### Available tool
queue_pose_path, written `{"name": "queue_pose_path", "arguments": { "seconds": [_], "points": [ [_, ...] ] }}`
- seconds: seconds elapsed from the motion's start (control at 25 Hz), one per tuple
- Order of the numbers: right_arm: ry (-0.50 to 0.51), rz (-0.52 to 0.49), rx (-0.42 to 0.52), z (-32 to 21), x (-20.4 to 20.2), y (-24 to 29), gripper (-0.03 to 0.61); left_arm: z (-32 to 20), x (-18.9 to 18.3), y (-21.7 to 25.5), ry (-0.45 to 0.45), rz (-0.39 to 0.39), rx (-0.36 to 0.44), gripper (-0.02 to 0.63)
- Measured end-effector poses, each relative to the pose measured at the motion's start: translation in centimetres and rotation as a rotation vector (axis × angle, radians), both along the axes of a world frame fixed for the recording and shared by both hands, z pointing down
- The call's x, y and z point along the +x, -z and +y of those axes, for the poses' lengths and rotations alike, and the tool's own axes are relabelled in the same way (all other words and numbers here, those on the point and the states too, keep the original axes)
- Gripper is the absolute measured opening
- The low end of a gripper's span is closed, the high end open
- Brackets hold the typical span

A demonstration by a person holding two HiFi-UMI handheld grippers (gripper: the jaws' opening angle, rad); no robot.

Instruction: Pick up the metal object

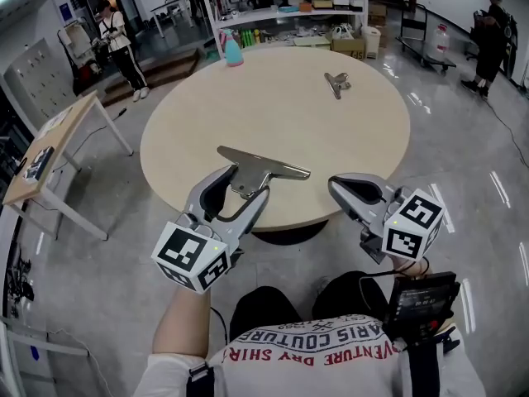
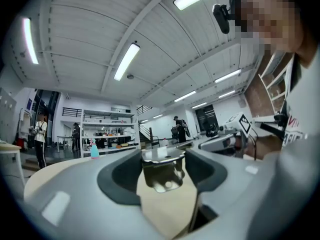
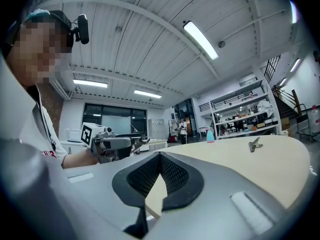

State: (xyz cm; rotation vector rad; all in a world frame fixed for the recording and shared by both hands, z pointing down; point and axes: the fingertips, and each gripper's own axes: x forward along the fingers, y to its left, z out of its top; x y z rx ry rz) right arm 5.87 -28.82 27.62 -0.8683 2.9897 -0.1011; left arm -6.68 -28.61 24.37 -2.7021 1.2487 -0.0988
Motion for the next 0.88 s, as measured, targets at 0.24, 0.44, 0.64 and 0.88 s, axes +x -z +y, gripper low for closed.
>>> {"name": "queue_pose_path", "arguments": {
  "seconds": [0.24, 0.44, 0.64, 0.88],
  "points": [
    [0.014, 0.024, 0.027, -0.3, -0.1, -0.3, 0.0, -0.4, 0.1, -1.1, 0.008, 0.02, -0.023, 0.268],
    [0.021, 0.066, 0.033, -0.1, -1.3, -0.8, 0.0, -0.3, -0.9, -1.2, 0.016, 0.027, -0.034, 0.268],
    [0.023, 0.063, 0.027, -0.1, -1.6, -0.8, 0.0, 0.0, -1.2, -1.2, 0.029, 0.029, -0.034, 0.268],
    [0.029, 0.063, 0.032, -0.1, -1.6, -0.8, 0.0, 0.1, -1.3, -1.1, 0.034, 0.035, -0.031, 0.268]
  ]
}}
